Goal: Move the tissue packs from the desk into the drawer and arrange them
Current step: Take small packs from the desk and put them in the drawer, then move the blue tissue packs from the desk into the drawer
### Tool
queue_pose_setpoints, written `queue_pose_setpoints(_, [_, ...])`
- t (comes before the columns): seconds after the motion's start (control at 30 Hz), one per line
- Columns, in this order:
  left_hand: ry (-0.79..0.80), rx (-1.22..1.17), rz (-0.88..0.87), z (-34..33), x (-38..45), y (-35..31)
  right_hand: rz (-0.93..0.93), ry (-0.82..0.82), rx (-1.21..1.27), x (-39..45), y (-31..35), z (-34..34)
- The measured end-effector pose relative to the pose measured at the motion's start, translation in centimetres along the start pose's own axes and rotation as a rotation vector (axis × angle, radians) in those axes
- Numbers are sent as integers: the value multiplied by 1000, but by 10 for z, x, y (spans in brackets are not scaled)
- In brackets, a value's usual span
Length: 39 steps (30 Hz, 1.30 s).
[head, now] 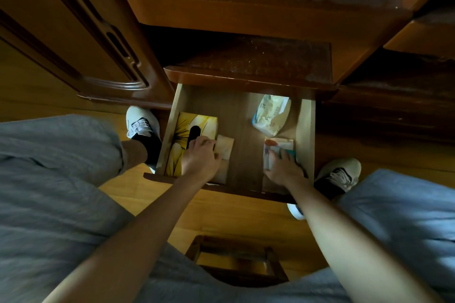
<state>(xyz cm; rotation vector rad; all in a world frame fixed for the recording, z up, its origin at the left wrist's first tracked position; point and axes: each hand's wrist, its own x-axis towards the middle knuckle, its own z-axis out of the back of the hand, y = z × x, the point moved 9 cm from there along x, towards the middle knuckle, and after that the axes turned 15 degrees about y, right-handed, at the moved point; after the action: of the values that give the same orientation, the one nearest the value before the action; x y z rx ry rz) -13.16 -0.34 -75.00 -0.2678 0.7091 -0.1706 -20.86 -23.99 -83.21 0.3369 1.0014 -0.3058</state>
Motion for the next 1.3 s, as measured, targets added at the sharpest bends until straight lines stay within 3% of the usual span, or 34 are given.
queue_pose_setpoints(0.1, [55,110,10,-7,-2,-4,-40,3,27,1,-1,3])
queue_pose_setpoints(0.3, [132,86,19,-5,-4,-3,-28,-93,24,-13,4,-7])
queue_pose_setpoints(0.5, [68,92,-44,1,-10,-9,-32,-326,65,-50,6,16])
queue_pose_setpoints(0.6, [-24,28,-138,26,-21,-29,31,-368,282,-70,8,39])
queue_pose_setpoints(0.77, [-489,40,-463,166,-85,-104,421,-360,580,-141,29,134])
queue_pose_setpoints(0.87, [-756,90,-674,267,-159,-150,611,-619,523,-234,38,216])
queue_pose_setpoints(0.97, [-921,128,-786,345,-213,-184,753,-806,481,-322,49,285])
queue_pose_setpoints(1.13, [-953,124,-718,444,-229,-222,817,-1006,384,-424,63,379])
queue_pose_setpoints(1.3, [-861,101,-597,495,-168,-248,491,-989,135,-406,57,461])
